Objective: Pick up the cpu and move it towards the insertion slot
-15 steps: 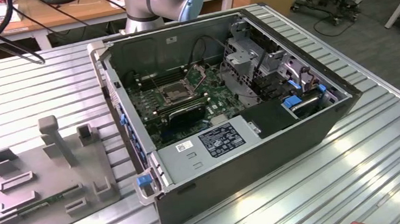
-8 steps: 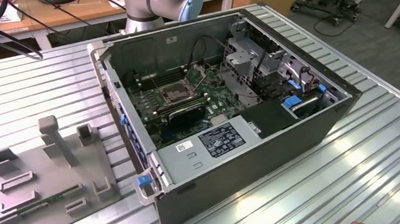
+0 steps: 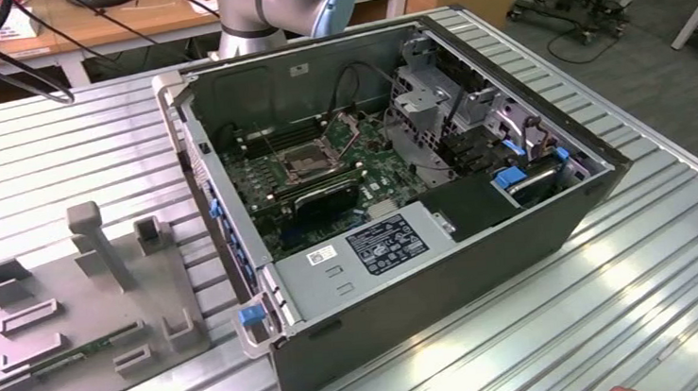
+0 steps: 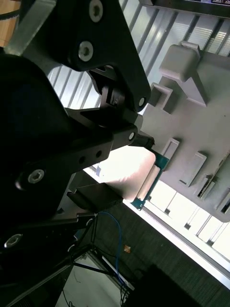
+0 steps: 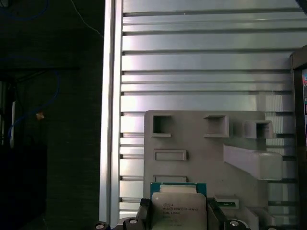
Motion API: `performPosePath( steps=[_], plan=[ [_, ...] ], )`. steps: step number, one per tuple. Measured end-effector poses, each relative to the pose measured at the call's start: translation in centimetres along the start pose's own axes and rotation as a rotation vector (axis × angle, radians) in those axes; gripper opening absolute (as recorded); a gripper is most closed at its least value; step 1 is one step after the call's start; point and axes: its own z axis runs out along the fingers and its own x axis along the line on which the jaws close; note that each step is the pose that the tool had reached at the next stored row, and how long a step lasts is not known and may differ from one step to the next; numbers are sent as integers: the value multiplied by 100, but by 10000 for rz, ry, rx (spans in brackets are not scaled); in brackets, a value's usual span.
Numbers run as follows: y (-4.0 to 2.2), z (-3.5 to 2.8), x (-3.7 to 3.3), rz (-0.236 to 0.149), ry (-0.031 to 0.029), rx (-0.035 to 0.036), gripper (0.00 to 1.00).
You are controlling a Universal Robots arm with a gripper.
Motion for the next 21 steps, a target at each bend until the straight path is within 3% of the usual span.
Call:
performPosePath(
  steps=[7,14,21],
  plan=[
    [0,2,-86,-2,-2,-2,54],
    [-1,0,-103,-3,1,1,54],
    [0,3,-261,-1,-1,-1,54]
  ],
)
